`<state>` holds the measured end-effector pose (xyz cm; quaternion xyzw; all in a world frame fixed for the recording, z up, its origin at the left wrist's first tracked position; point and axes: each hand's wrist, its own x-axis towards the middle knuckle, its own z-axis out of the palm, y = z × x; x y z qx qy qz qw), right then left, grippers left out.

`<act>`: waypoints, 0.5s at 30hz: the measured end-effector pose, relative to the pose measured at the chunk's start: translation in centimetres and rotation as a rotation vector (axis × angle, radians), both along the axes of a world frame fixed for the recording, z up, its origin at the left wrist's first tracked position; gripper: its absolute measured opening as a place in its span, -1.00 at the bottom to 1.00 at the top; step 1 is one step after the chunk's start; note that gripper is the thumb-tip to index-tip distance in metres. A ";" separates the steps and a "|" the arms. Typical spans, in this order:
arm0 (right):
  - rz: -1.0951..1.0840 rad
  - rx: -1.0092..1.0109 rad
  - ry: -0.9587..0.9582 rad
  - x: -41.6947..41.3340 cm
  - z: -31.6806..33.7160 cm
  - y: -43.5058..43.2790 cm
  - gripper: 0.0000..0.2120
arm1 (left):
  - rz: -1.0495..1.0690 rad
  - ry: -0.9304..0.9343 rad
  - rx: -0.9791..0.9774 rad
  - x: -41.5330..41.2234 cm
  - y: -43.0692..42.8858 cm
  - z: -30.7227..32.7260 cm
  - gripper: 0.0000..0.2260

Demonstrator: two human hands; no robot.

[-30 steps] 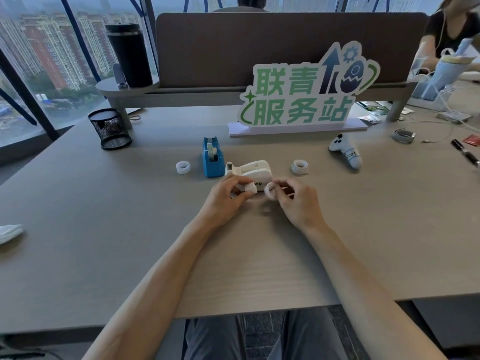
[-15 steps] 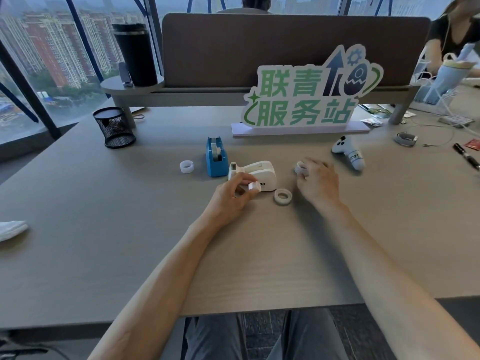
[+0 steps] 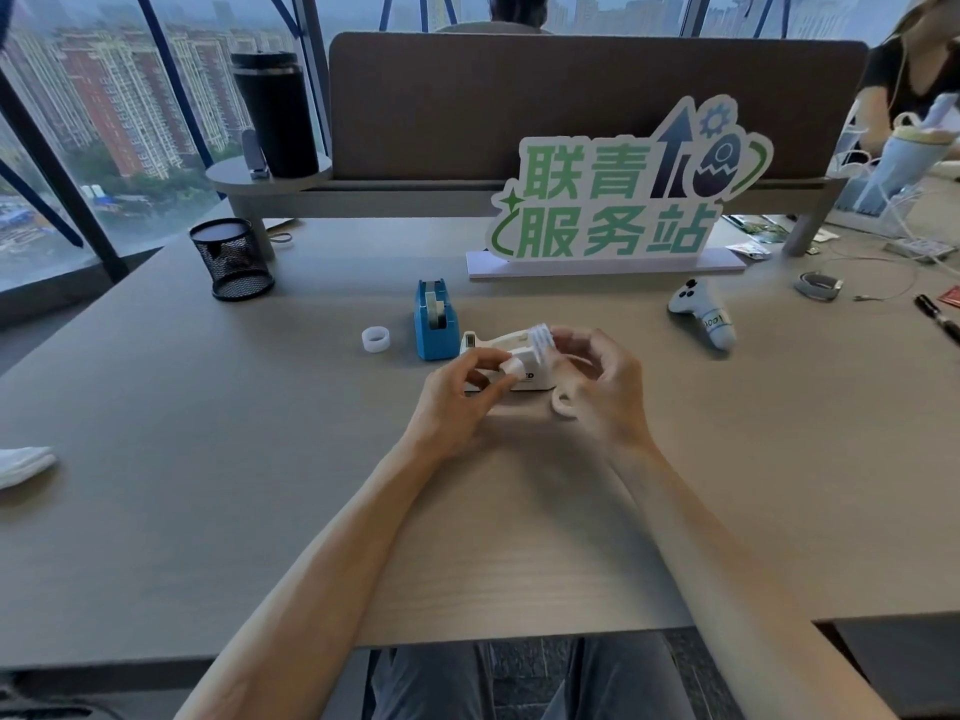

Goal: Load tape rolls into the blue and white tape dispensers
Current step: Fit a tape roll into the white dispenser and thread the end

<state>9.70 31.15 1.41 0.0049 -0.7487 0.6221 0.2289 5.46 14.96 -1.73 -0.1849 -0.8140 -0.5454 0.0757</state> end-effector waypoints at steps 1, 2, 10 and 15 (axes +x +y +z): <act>0.024 -0.040 0.019 0.4 0.0 -0.2 -0.91 | 0.006 0.012 0.035 0.1 -0.1 0.1 -0.84; 0.042 -0.057 0.033 0.8 0.1 -0.3 -0.89 | 0.010 0.022 0.070 0.1 -0.1 0.2 -0.83; 0.165 -0.171 -0.034 0.7 -0.8 -0.3 -0.83 | 0.007 0.069 0.136 0.1 0.2 0.2 -0.77; 0.179 -0.168 -0.035 0.8 -1.0 -0.2 -0.81 | 0.011 0.083 0.116 0.2 0.1 0.4 -0.77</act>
